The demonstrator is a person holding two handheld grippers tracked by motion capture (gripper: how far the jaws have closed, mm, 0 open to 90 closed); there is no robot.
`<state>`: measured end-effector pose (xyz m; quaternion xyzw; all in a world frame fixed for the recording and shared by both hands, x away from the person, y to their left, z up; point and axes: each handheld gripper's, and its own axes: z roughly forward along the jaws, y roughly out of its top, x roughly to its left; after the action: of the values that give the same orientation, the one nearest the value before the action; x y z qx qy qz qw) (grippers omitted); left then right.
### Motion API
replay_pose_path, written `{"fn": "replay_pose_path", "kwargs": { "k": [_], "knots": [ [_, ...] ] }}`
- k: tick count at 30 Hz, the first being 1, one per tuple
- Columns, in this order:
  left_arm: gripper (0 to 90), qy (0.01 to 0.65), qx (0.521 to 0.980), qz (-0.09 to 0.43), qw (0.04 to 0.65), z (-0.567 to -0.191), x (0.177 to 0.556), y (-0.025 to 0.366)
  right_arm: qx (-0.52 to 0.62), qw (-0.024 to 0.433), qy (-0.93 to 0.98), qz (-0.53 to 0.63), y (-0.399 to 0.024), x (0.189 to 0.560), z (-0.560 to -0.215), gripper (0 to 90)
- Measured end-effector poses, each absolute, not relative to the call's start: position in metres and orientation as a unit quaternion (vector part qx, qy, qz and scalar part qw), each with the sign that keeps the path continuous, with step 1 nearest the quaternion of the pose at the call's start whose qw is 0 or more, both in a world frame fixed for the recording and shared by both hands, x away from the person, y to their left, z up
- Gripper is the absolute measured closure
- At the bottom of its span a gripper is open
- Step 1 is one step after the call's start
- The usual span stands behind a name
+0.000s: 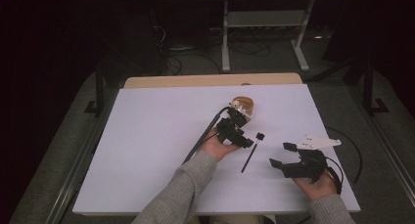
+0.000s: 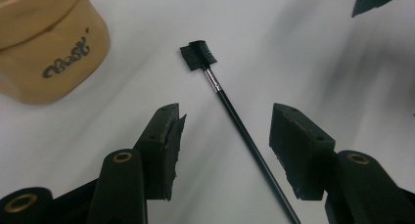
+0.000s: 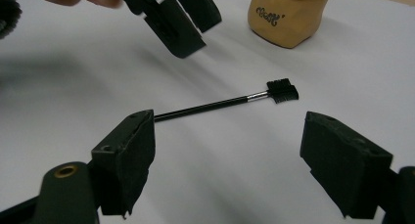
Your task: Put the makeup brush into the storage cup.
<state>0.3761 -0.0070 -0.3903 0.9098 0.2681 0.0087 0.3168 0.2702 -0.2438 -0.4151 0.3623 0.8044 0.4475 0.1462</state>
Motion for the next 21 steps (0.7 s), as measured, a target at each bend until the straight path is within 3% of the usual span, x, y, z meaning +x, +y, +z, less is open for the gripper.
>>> {"fn": "replay_pose_path", "kwargs": {
  "k": [14,21],
  "knots": [
    [59.6,0.277,0.918,-0.011,0.282,-0.415,0.381,-0.031,0.36,0.144,0.808,0.443,-0.242,0.271,-0.417,20.3],
    [64.3,0.271,0.927,0.005,0.259,-0.422,0.377,-0.043,0.359,0.14,0.811,0.441,-0.24,0.271,-0.417,21.0]
  ]
}}
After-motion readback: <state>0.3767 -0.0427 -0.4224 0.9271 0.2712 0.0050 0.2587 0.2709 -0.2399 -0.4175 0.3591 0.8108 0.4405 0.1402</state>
